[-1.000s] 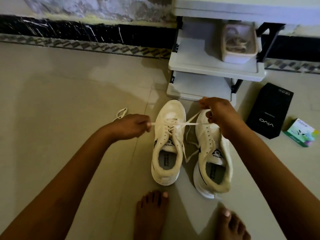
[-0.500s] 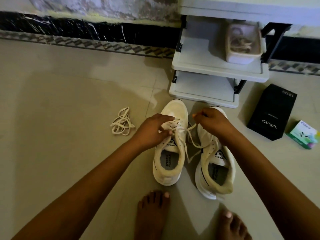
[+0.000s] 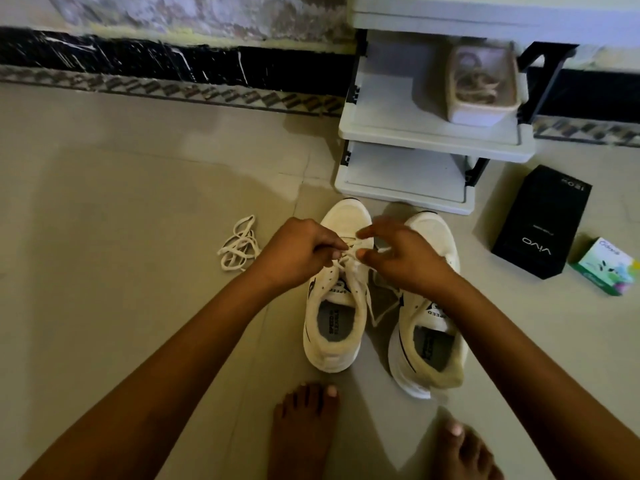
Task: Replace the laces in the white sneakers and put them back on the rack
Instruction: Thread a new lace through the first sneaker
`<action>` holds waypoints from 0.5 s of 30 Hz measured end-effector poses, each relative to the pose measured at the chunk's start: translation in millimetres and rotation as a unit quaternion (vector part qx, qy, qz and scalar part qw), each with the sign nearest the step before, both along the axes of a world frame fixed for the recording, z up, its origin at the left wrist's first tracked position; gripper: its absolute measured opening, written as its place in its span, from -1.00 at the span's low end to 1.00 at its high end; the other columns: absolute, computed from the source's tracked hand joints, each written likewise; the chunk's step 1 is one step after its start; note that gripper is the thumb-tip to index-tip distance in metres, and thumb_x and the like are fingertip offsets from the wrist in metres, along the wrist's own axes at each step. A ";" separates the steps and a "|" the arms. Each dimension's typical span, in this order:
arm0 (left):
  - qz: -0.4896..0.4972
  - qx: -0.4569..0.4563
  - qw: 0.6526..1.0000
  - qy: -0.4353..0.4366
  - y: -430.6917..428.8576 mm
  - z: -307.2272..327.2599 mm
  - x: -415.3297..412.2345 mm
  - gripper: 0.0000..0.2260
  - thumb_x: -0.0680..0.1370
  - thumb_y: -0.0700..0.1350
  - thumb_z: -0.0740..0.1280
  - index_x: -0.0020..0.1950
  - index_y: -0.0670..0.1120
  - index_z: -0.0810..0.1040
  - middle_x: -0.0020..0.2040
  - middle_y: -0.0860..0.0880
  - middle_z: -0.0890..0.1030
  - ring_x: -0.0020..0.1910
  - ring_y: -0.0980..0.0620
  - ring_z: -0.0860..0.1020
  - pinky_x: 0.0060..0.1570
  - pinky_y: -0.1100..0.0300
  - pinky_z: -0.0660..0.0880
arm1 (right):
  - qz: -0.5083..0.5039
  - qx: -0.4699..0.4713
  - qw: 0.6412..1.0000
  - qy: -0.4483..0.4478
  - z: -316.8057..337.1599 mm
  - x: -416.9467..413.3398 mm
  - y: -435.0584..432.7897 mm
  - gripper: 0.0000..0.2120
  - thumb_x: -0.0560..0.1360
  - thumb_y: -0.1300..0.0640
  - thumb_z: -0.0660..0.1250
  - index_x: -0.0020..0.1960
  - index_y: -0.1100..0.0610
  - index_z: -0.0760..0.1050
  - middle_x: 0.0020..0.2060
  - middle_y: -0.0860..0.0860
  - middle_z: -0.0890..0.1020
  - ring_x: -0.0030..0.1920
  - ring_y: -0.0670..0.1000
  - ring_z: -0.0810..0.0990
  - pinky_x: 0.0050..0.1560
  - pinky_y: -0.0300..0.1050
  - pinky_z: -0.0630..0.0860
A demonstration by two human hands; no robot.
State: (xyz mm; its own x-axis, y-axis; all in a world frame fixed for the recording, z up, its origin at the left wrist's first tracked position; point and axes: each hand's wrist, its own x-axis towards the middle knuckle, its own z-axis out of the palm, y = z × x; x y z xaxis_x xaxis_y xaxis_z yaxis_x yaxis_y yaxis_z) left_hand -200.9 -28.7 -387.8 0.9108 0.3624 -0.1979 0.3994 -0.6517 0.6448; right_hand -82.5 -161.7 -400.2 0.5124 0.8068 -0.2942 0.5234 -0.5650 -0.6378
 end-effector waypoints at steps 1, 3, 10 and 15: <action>0.005 0.003 1.000 -0.003 -2.0 2.5 0.1 -0.82 0.52 -0.22 0.35 0.09 -0.11 0.66 -0.19 0.05 0.63 -0.23 0.15 0.59 -0.19 0.52 0.41 | 0.003 0.030 0.999 0.041 0.7 -4.7 1.8 -0.71 0.54 0.09 0.30 0.26 0.07 0.49 0.24 0.03 0.52 0.21 -0.04 0.48 0.14 -0.20 0.43; 0.023 0.020 0.999 -0.015 -4.4 3.6 -0.4 -0.84 0.51 -0.18 0.37 0.06 -0.08 0.67 -0.17 -0.02 0.68 -0.22 0.10 0.61 -0.12 0.34 0.50 | -0.025 0.075 0.992 0.101 1.7 -11.0 3.7 -0.79 0.55 0.15 0.28 0.17 0.11 0.56 0.02 0.02 0.65 -0.07 -0.17 0.57 -0.09 -0.41 0.44; 0.067 -0.018 0.997 -0.035 -4.0 -5.7 -3.9 -0.81 0.45 -0.14 0.44 0.07 -0.03 0.65 -0.08 0.00 0.68 -0.13 0.08 0.62 0.00 0.09 0.57 | -0.076 0.094 0.985 0.124 -9.3 -13.9 2.5 -0.95 0.48 0.17 0.38 -0.07 0.08 0.61 -0.23 -0.06 0.62 -0.24 -0.17 0.57 -0.17 -0.33 0.51; 0.027 -0.055 0.993 0.103 -4.5 -18.4 -17.9 -0.54 0.38 0.03 0.50 0.24 0.03 0.50 0.12 0.03 0.54 -0.03 0.07 0.56 -0.09 0.21 0.51 | -0.079 0.078 0.992 0.060 -24.3 -24.7 -0.7 -0.93 0.50 0.16 0.36 -0.04 0.11 0.60 -0.18 -0.05 0.60 -0.18 -0.12 0.54 -0.10 -0.23 0.47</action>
State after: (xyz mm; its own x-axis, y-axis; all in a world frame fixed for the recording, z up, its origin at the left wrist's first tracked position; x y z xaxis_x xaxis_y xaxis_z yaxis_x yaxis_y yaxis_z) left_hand -218.8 -33.1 -406.2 0.8268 0.3760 -0.4184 0.5626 -0.5553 0.6125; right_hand -107.2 -162.3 -424.5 0.6042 0.7602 -0.2389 0.3517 -0.5234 -0.7761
